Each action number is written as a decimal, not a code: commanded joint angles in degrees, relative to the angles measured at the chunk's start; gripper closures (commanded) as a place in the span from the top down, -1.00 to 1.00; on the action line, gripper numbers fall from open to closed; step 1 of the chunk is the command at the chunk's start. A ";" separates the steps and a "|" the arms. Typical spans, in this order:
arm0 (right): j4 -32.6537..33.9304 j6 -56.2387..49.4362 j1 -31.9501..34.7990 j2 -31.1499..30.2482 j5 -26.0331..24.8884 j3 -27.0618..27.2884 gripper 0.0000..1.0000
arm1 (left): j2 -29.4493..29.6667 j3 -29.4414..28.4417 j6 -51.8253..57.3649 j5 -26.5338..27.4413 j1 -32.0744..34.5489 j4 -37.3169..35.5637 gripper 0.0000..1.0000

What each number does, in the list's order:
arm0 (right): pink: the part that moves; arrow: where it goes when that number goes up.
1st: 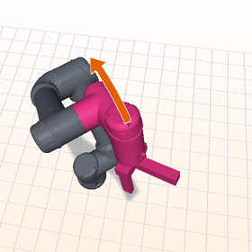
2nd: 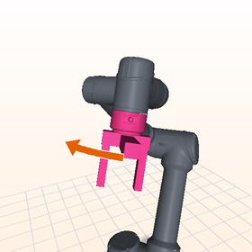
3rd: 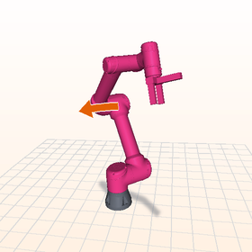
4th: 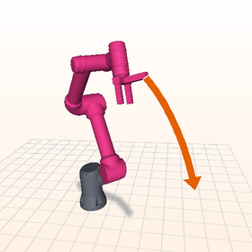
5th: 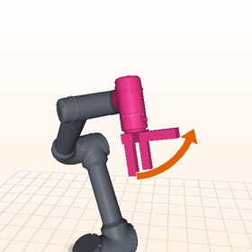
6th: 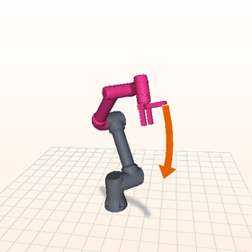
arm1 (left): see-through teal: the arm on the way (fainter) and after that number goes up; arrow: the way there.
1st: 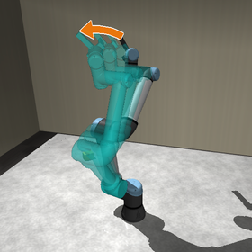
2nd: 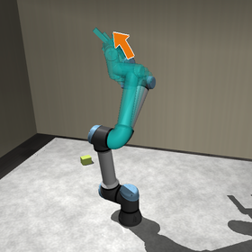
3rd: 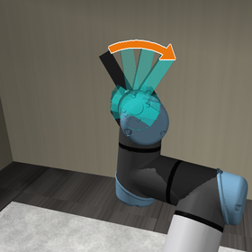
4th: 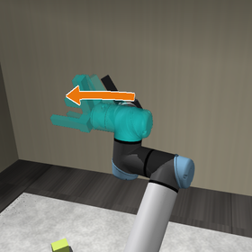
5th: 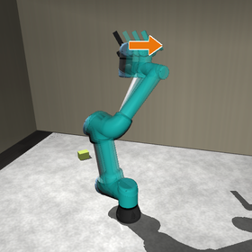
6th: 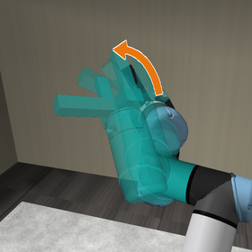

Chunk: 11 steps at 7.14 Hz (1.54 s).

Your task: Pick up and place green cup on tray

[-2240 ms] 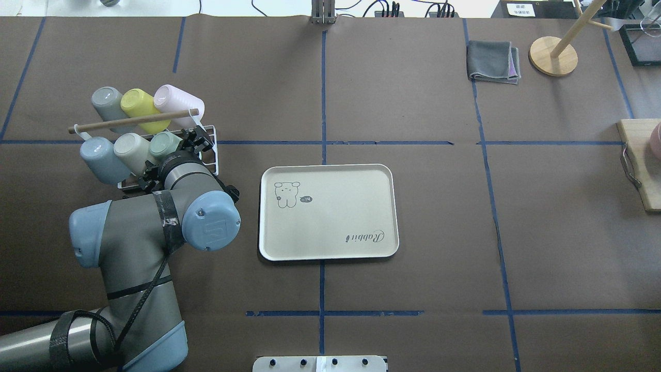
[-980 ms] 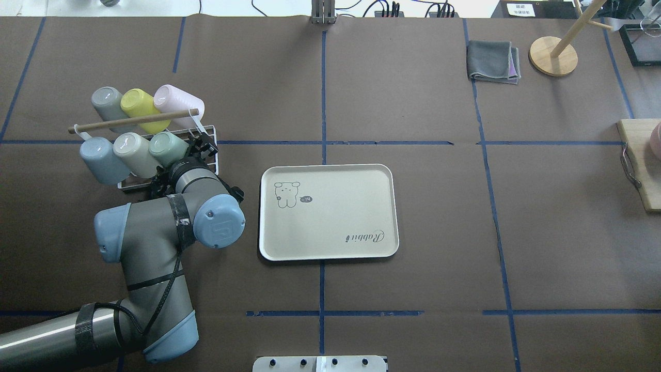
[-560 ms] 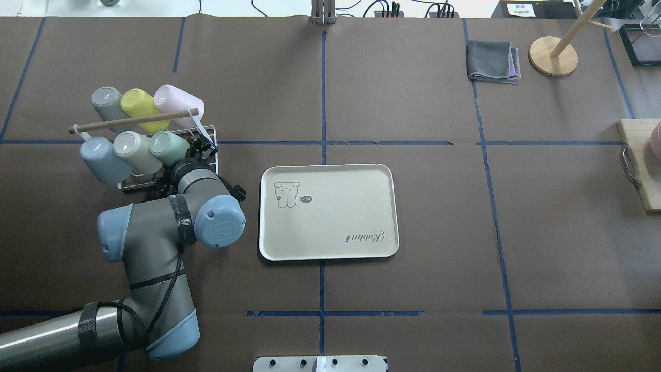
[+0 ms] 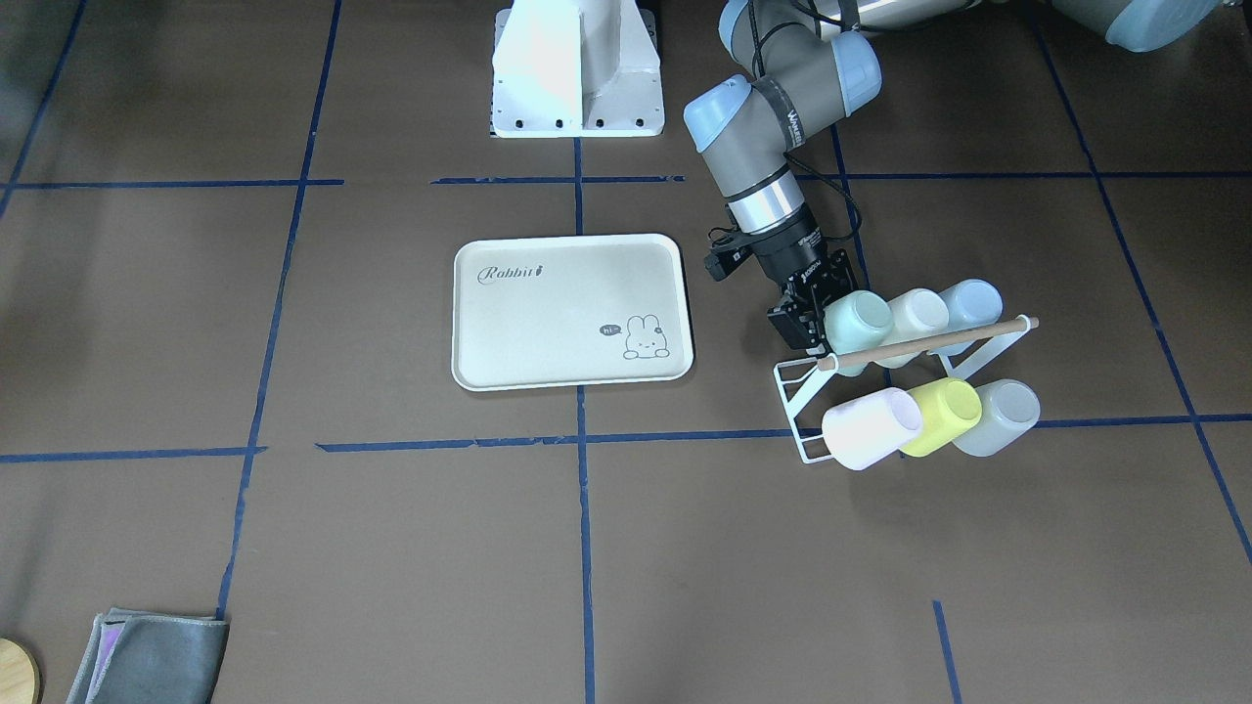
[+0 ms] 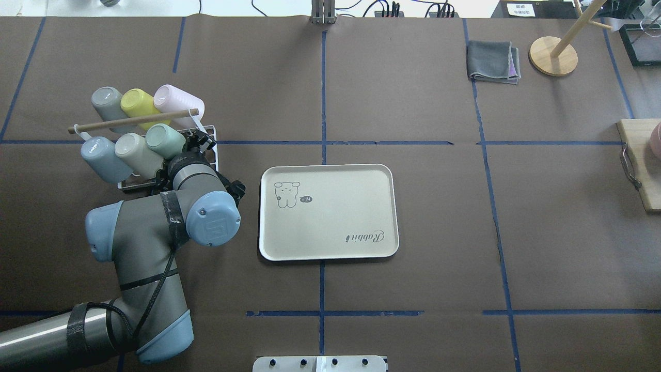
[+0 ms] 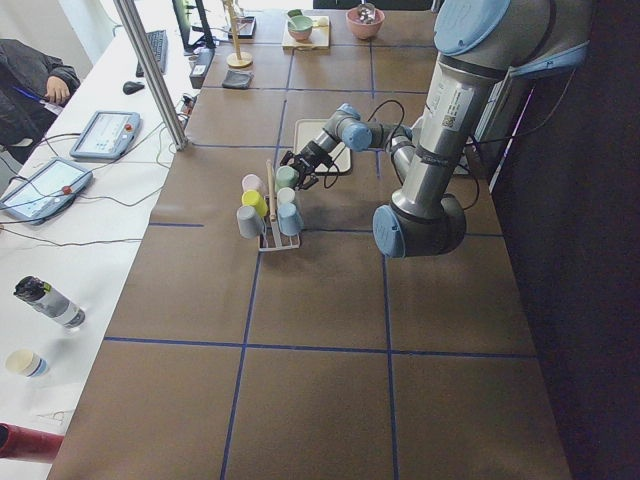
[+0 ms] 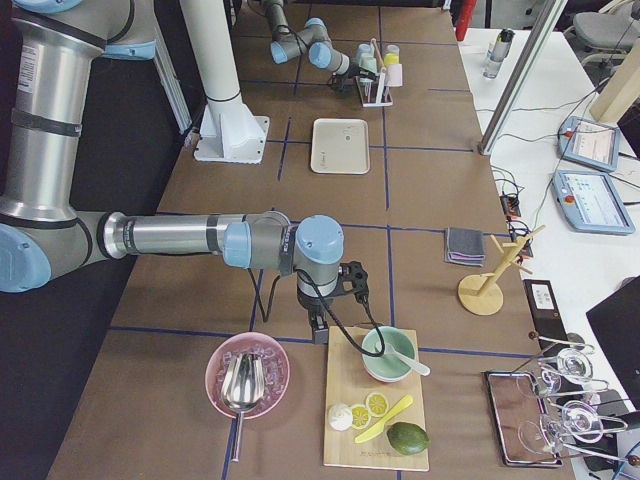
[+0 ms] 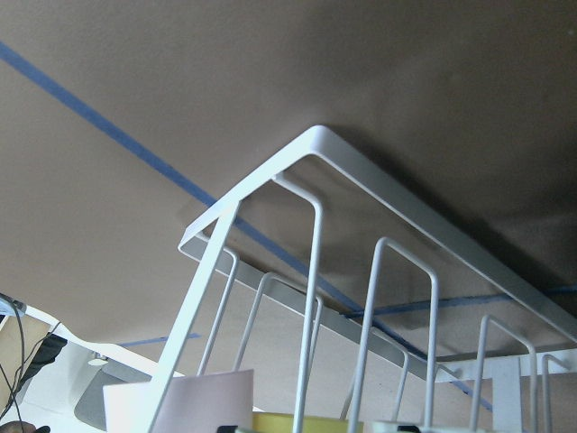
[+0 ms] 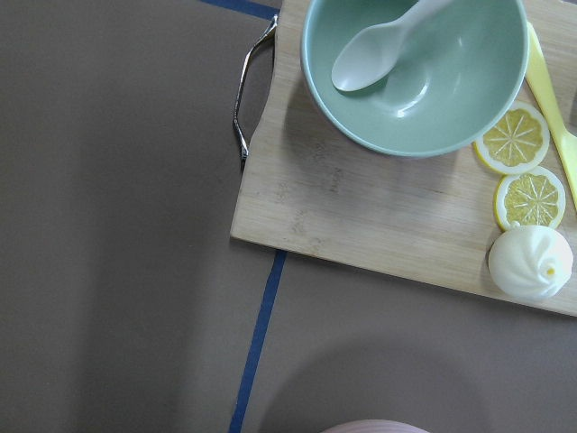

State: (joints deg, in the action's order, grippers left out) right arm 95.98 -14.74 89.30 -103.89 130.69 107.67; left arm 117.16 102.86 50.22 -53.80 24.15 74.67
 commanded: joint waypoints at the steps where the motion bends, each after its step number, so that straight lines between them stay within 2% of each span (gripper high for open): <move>1: 0.00 0.07 0.00 0.00 0.00 0.09 1.00 | -0.80 2.96 0.40 0.01 0.63 -0.40 0.28; 3: 0.00 0.15 0.00 0.00 0.00 0.09 1.00 | -1.49 5.93 3.03 0.01 1.59 -0.49 0.28; 5: 0.00 0.15 0.00 0.09 0.00 0.17 1.00 | -4.74 10.68 3.39 -0.08 1.86 -0.49 0.28; 8: 0.00 0.15 0.00 0.09 0.00 0.18 1.00 | -5.10 18.76 5.15 -0.69 3.26 -2.34 0.28; 9: -0.09 0.24 0.00 0.17 -0.09 0.09 1.00 | -4.93 20.96 3.84 -0.95 3.27 -2.07 0.28; 11: -0.26 1.02 0.00 0.44 -0.09 0.17 1.00 | -4.49 21.86 -10.85 -7.25 3.10 -0.94 0.28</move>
State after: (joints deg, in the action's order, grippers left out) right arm 95.86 -14.33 89.30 -103.62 130.62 107.78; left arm 112.33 124.02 47.82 -57.62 27.34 72.97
